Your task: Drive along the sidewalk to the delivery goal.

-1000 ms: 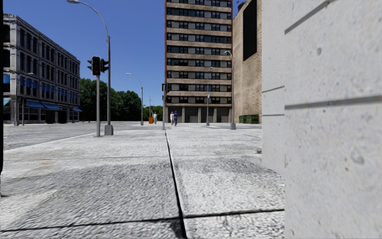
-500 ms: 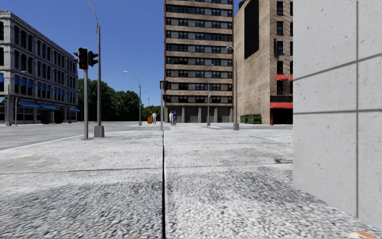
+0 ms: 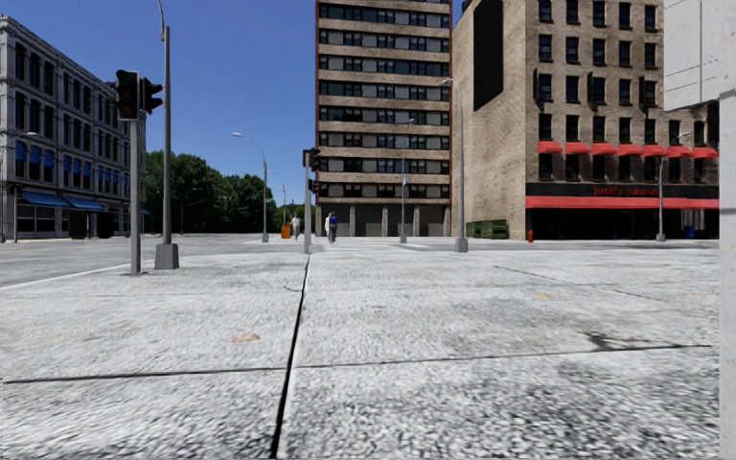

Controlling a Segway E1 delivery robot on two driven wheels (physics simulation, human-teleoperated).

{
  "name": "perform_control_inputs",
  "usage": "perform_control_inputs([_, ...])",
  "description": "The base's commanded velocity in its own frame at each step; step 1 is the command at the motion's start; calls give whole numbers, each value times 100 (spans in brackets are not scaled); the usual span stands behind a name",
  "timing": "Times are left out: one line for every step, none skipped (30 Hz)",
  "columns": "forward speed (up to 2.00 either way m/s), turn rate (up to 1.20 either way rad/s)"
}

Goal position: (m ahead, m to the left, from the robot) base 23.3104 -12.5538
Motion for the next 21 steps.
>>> perform_control_inputs([200, 0])
perform_control_inputs([200, 0])
perform_control_inputs([200, 0])
perform_control_inputs([200, 0])
perform_control_inputs([200, 0])
perform_control_inputs([200, 0])
perform_control_inputs([200, 0])
perform_control_inputs([200, 0])
perform_control_inputs([200, 0])
perform_control_inputs([200, 0])
perform_control_inputs([200, 0])
perform_control_inputs([200, 0])
perform_control_inputs([200, 0])
perform_control_inputs([200, 0])
perform_control_inputs([200, 0])
perform_control_inputs([200, 0])
perform_control_inputs([200, 0])
perform_control_inputs([200, 0])
perform_control_inputs([200, 0])
perform_control_inputs([200, 0])
perform_control_inputs([200, 0])
